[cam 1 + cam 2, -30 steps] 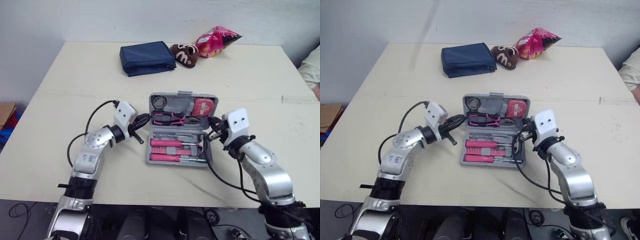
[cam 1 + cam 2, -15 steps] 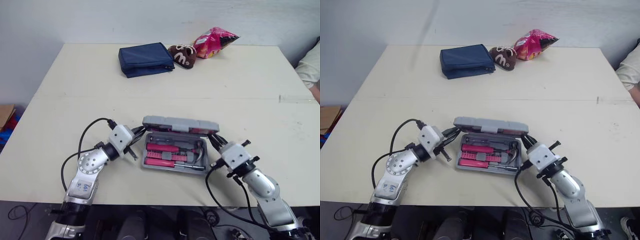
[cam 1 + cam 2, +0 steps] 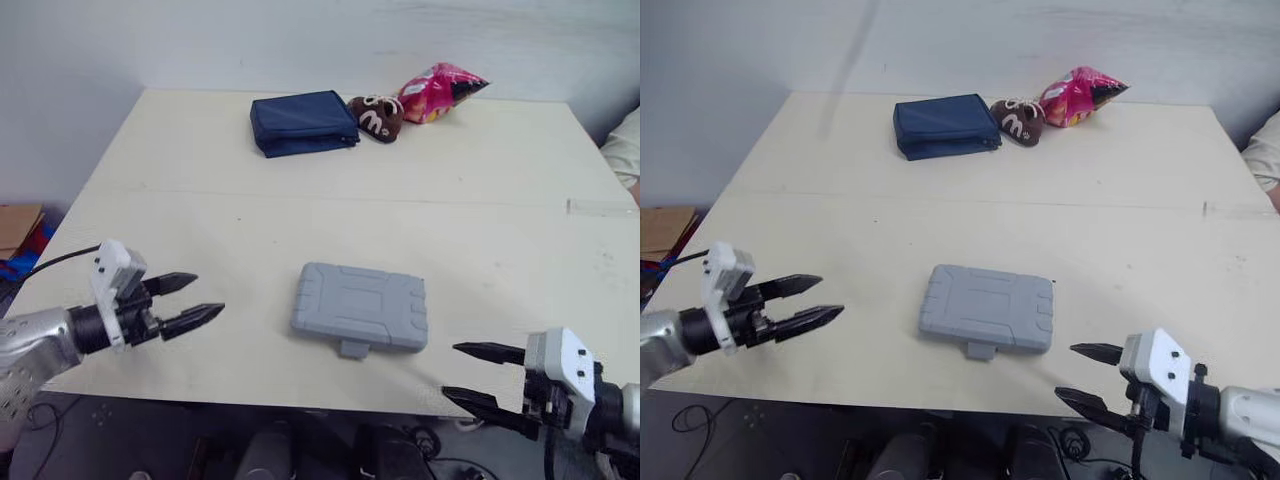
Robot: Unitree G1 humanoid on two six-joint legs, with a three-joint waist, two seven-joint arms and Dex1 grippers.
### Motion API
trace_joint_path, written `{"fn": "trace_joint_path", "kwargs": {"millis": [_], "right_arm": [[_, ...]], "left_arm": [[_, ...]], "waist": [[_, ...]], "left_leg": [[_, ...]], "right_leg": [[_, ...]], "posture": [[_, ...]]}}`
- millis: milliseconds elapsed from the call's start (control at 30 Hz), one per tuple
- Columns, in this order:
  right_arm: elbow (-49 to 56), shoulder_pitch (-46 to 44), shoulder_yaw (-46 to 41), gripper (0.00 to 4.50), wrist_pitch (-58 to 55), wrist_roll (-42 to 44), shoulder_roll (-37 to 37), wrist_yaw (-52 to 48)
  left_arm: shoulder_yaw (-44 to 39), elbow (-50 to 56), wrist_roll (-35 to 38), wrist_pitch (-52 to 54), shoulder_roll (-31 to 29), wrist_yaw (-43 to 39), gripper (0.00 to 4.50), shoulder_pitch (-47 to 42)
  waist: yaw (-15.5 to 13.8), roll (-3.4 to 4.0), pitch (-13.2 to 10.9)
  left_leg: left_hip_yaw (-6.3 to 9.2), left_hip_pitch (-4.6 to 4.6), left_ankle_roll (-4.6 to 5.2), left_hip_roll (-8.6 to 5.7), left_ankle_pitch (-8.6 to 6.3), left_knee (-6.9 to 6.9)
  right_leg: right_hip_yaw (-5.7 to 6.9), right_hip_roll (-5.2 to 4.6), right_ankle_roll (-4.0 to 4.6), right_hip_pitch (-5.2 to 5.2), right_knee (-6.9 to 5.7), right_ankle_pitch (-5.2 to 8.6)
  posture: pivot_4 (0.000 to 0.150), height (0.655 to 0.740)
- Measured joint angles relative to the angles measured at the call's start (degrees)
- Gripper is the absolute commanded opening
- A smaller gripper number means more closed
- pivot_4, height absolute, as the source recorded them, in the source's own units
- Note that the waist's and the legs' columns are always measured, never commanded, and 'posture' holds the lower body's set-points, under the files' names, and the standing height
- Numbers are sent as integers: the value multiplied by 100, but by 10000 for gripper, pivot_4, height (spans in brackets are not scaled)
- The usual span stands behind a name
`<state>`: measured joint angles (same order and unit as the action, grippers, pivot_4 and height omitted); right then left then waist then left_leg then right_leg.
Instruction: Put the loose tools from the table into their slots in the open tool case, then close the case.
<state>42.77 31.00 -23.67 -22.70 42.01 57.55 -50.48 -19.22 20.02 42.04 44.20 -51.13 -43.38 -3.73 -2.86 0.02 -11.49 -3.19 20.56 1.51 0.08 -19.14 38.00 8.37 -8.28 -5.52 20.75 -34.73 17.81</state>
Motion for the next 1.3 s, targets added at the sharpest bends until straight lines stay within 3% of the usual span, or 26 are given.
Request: {"fn": "trace_joint_path", "kwargs": {"millis": [67,167,200,267,500,700,967,1133,1300], "right_arm": [[-15,-264,332,13970,-163,-118,-1,44],[-58,-751,961,0,-405,-450,-3,147],[-52,-829,1050,0,-466,-493,-13,166],[-82,-964,1251,0,-555,-633,-24,217],[-556,-1747,2123,0,-636,-1454,-300,518],[-969,-2204,2295,0,-585,-1949,-706,768],[-1586,-2905,2309,0,-516,-2557,-1076,1223],[-1170,-2370,1997,0,-803,-2472,-813,1035],[-537,-2360,1917,0,-1254,-2252,-757,962]], "left_arm": [[501,-325,-401,-181,58,20,26662,-501],[1467,-1109,-1010,-462,657,44,10956,-1705],[1694,-1258,-1147,-535,794,15,6217,-1915],[2063,-1683,-1446,-690,1059,-32,1049,-2346],[3105,-3737,-2566,-1710,2212,-334,1049,-3845],[3393,-4488,-2971,-2567,2456,-1135,1049,-4025],[3494,-3948,-2999,-2506,2296,-2008,1049,-3622],[3185,-3578,-2855,-1958,2103,-2048,1049,-3725],[3160,-3246,-2735,-1668,2343,-2101,1049,-4214]], "waist": [[-20,-1,2],[-64,-3,4],[-61,-9,6],[-62,-14,8],[-34,-34,0],[59,-34,0],[119,-33,0],[121,-33,1],[121,-33,1]], "left_leg": [[-10,40,2,-1,17,-1],[-28,92,9,-15,36,8],[-40,92,13,-16,34,8],[-46,89,17,-18,32,10],[-57,86,36,-20,56,41],[-65,76,23,-13,64,30],[-51,84,27,-17,67,34],[-48,88,31,-21,68,41],[-44,89,32,-21,67,53]], "right_leg": [[2,11,-1,36,2,1],[5,52,-13,78,-16,-6],[16,58,-17,79,-10,-8],[33,60,-24,75,-4,-11],[12,53,-51,72,-12,-34],[3,58,-48,79,-36,-34],[-8,50,-46,78,-38,-35],[-12,47,-47,76,-39,-35],[-30,46,-47,73,-46,-35]], "posture": [[1500,7400],[1500,7400],[1500,7400],[1500,7400],[1500,7400],[1500,7400],[1500,7400],[1500,7400],[1500,7400]]}}
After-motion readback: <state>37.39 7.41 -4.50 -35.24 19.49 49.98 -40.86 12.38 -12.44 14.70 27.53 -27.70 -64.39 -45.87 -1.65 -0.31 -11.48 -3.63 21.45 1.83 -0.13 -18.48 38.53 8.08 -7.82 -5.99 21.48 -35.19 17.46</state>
